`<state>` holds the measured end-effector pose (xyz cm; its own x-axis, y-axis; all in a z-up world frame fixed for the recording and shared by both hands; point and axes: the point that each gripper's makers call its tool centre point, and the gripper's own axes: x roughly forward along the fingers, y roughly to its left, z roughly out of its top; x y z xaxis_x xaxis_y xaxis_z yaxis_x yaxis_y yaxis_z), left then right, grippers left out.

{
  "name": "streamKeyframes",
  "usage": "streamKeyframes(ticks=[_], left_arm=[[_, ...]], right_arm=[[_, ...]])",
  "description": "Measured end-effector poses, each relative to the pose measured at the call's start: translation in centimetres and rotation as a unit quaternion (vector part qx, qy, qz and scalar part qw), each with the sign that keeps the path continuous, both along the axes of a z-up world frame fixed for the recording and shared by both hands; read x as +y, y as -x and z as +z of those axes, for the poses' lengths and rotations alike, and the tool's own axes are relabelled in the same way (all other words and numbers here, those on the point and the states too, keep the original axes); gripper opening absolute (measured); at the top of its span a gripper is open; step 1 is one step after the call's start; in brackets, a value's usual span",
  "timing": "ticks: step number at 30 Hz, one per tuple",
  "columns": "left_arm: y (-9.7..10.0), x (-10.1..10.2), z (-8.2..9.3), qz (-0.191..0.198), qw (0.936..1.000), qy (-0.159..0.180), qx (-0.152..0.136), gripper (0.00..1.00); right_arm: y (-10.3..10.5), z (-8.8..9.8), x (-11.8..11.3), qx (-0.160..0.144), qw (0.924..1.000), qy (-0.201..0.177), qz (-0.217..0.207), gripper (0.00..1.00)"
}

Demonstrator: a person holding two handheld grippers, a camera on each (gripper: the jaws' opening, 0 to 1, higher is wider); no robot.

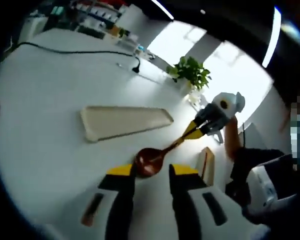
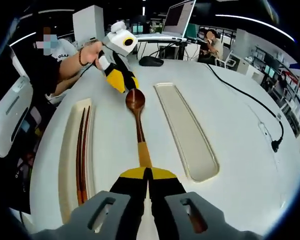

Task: Arrange the utensils inside the cutlery case until each visible utensil rests in its matching compartment.

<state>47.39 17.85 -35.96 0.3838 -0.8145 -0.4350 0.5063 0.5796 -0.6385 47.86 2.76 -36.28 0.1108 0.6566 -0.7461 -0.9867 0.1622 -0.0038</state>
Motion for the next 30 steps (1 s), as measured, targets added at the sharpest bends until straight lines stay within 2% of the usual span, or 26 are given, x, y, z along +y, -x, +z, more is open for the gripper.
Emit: streamKeyframes(ticks=[6, 13, 20, 22, 24, 27, 30], left_arm=[[0.3, -0.4, 0.0, 0.003, 0.9997, 0.019, 0.017, 0.22], [1.1, -1.5, 1.2, -0.002, 0.9969, 0.07, 0.037, 0.14], [1.7, -1.4, 1.7, 0.018, 0.9945, 0.082, 0.062, 0.1], [1.9, -1.3, 1.7, 0.022, 0.9944, 0.076, 0.071, 0.08], [2.0, -0.7, 1.1, 0.019, 0.9986, 0.026, 0.042, 0.06], [2.5, -0.9, 1.8, 0.03, 0.9962, 0.05, 0.064, 0.05], [2.8, -0.8, 1.8, 0.034, 0.9963, 0.044, 0.065, 0.05]], right_arm=[[0.1, -0.1, 0.1, -0.019, 0.9998, 0.005, 0.005, 0.0], [-0.1, -0.2, 0.1, -0.019, 0.9998, 0.0, -0.001, 0.0], [-0.3, -0.2, 0.3, -0.029, 0.9996, -0.004, -0.001, 0.0], [-0.2, -0.2, 0.3, -0.027, 0.9996, -0.007, -0.003, 0.0], [0.1, -0.2, 0.6, -0.025, 0.9996, -0.014, 0.003, 0.02], [0.3, -0.1, 0.8, -0.032, 0.9993, -0.016, 0.01, 0.09], [0.3, -0.1, 1.0, -0.032, 0.9992, -0.02, 0.011, 0.15]])
